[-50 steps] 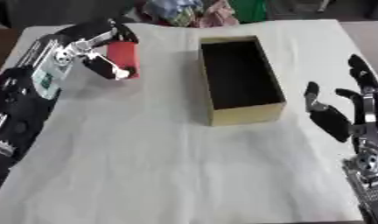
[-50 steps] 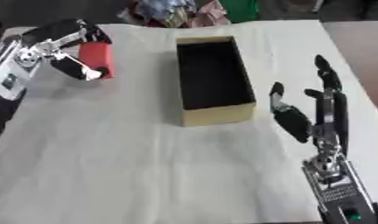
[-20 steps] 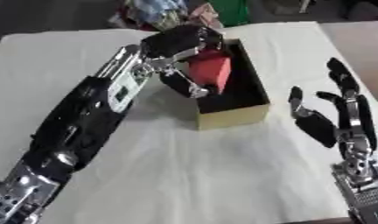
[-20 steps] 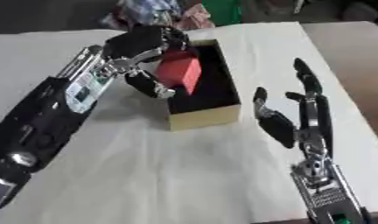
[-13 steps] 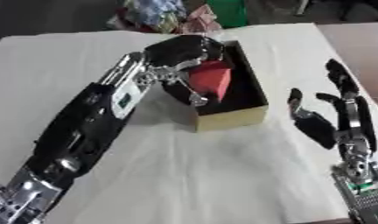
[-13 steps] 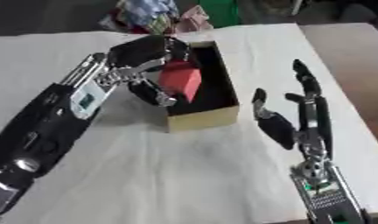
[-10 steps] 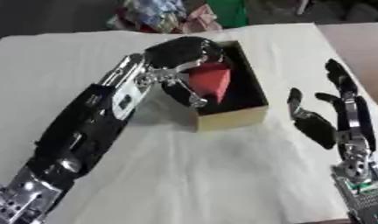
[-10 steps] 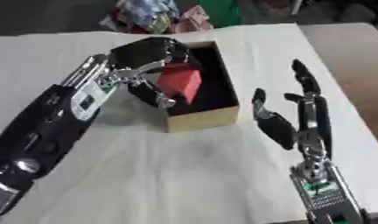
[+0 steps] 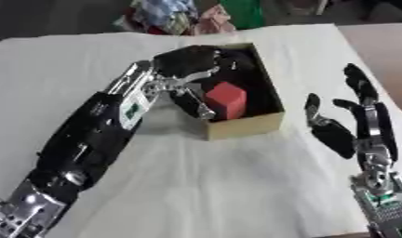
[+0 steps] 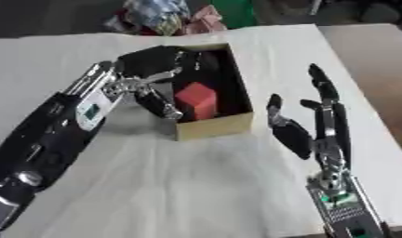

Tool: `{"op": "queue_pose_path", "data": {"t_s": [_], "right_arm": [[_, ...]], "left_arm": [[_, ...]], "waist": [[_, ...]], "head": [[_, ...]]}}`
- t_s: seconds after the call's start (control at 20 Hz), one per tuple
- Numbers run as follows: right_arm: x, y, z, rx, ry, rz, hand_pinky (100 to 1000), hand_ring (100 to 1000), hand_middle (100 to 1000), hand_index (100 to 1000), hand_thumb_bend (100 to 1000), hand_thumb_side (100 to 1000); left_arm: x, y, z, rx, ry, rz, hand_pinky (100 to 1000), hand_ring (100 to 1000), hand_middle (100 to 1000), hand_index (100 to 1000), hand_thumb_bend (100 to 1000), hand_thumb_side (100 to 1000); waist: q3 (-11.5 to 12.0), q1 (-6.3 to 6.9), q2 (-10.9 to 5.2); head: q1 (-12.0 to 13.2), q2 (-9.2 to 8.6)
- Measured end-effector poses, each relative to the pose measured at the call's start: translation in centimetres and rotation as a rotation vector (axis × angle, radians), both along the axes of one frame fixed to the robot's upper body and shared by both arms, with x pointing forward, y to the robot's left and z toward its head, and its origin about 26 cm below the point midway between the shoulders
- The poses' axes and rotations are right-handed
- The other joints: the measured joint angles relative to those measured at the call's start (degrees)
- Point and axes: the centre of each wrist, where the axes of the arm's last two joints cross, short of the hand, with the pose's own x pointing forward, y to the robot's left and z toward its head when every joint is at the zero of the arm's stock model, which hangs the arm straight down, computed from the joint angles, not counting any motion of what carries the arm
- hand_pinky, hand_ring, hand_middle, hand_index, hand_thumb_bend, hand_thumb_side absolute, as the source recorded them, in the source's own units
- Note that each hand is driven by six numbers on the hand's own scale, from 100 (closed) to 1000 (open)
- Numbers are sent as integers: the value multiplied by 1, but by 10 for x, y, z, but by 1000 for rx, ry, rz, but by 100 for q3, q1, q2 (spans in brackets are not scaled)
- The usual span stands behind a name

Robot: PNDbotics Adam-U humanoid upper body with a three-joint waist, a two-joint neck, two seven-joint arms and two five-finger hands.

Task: Pick up objects on the table and place them in the box.

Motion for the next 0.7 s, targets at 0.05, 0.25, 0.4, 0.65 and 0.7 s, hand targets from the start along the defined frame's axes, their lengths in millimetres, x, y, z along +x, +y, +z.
{"op": "queue_pose_path", "data": {"t_s": [0.05, 0.25, 0.4, 0.65, 0.7], "right_arm": [[0, 0, 0, 0, 0, 0, 782, 1000, 948, 1000, 183, 194], [0, 0, 0, 1, -2, -1, 782, 1000, 948, 1000, 178, 196], [0, -2, -1, 5, -1, -11, 781, 1000, 946, 1000, 173, 198], [1, -8, -1, 8, -4, -41, 777, 1000, 943, 1000, 159, 197], [1, -11, -1, 8, -5, -55, 774, 1000, 942, 1000, 156, 198]], "left_arm": [[-1, 0, 1, -8, 0, -4, 887, 850, 955, 973, 501, 171], [-5, 2, 11, -57, -3, -15, 887, 785, 870, 922, 407, 153], [-9, 12, 17, -127, -5, 5, 898, 748, 828, 895, 322, 142], [-23, 45, 29, -304, -39, 74, 925, 706, 793, 869, 219, 131], [-26, 52, 29, -339, -41, 92, 938, 692, 783, 861, 171, 134]], "waist": [[4, 0, 0], [37, 0, 0], [145, 16, -1], [281, 47, -3], [360, 47, -3]], "head": [[-2, 0], [-15, -1], [-78, -1], [-214, -4], [-261, -5]]}}
